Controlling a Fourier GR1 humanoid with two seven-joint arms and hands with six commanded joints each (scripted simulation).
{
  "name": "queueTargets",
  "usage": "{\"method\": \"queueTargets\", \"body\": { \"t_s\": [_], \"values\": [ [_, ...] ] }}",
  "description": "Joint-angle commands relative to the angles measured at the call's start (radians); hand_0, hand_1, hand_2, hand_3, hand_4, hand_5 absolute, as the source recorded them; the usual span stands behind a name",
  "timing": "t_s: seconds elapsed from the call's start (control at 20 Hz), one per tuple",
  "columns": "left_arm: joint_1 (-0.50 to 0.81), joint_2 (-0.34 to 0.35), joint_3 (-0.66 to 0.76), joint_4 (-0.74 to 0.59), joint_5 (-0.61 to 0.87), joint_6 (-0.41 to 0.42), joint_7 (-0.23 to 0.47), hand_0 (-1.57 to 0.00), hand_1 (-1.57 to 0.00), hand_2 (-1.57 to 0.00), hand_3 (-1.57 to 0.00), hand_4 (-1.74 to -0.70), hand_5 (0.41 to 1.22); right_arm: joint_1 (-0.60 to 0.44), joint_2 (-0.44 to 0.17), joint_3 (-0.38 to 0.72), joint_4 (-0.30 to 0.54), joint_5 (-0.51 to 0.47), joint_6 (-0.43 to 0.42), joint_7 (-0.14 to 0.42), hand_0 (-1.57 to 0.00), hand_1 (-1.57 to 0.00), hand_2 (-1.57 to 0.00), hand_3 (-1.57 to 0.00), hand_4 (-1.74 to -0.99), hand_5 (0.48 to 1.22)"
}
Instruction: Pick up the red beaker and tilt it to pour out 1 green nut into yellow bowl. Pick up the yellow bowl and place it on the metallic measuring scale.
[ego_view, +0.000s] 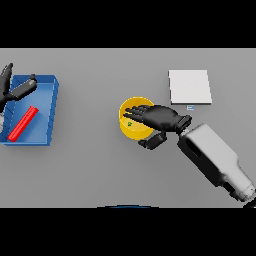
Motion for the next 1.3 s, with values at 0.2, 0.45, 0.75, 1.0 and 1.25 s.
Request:
{"method": "queueTargets", "body": {
  "t_s": [0.2,0.45,0.75,1.0,1.25],
  "values": [
    [-0.003,0.006,0.006,0.013,0.001,-0.009,-0.01,0.0,0.0,0.0,0.0,-0.8,0.736,-0.041,0.009,0.026,0.058,0.021,0.034,0.016,0.0,0.0,0.0,0.0,-1.306,0.681],
    [-0.01,0.001,0.006,0.018,0.001,-0.012,-0.015,0.0,0.0,0.0,0.0,-0.79,0.727,-0.058,0.022,0.049,0.076,0.037,0.054,0.034,0.0,-0.01,-0.03,-0.05,-1.321,0.756],
    [0.004,0.017,0.016,0.002,0.008,-0.001,-0.016,0.0,0.0,0.0,0.0,-0.8,0.726,-0.072,0.023,0.074,0.089,0.05,0.086,0.041,-0.89,-0.85,-0.81,-0.59,-1.534,1.057],
    [0.003,0.011,0.01,-0.001,0.005,0.003,-0.014,0.0,0.0,0.0,0.0,-0.8,0.726,-0.063,-0.007,0.074,0.051,0.016,0.141,0.034,-1.35,-1.33,-1.28,-1.09,-1.667,1.167],
    [0.015,0.015,0.009,-0.018,0.01,0.005,-0.014,0.0,0.0,0.0,0.0,-0.81,0.725,-0.061,-0.024,0.073,0.031,0.001,0.148,0.045,-1.5,-1.49,-1.45,-1.18,-1.717,1.203]
  ]
}}
